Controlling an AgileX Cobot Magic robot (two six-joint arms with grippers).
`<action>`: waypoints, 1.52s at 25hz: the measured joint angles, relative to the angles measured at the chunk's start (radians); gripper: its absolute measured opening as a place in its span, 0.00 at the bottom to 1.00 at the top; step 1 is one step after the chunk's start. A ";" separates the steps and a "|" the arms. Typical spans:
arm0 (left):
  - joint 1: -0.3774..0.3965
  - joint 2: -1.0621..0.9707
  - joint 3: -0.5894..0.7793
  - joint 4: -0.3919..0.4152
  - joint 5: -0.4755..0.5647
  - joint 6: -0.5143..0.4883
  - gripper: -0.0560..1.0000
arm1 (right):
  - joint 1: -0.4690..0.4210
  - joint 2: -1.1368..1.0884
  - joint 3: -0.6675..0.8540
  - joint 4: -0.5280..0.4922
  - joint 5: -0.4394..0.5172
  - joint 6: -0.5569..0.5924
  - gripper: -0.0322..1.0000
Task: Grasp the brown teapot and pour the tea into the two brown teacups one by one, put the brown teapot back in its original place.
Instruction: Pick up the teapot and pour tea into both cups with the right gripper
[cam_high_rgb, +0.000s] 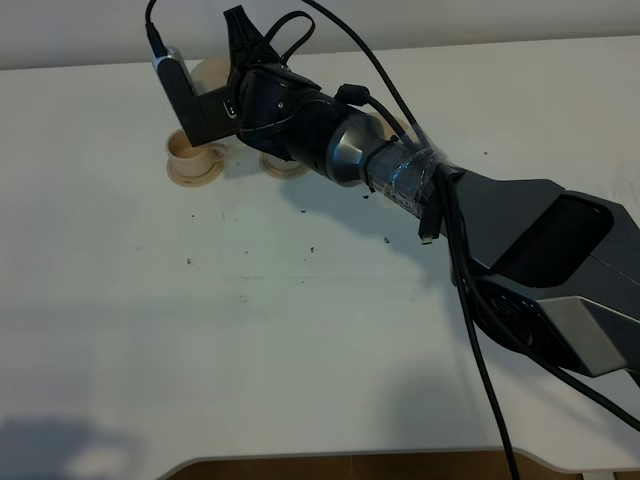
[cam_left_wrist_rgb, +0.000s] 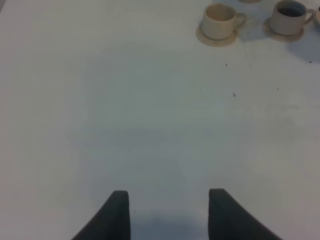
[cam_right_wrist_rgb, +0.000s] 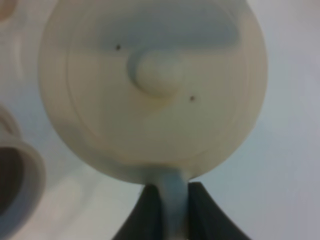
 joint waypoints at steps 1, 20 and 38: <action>0.000 0.000 0.000 0.000 0.000 0.000 0.40 | 0.000 0.000 0.000 -0.009 -0.004 -0.006 0.15; 0.000 0.000 0.000 0.000 0.000 0.000 0.40 | 0.000 0.000 0.000 -0.069 -0.033 -0.136 0.15; 0.000 0.000 0.000 0.000 0.000 0.000 0.40 | 0.000 0.031 0.000 -0.110 -0.072 -0.136 0.15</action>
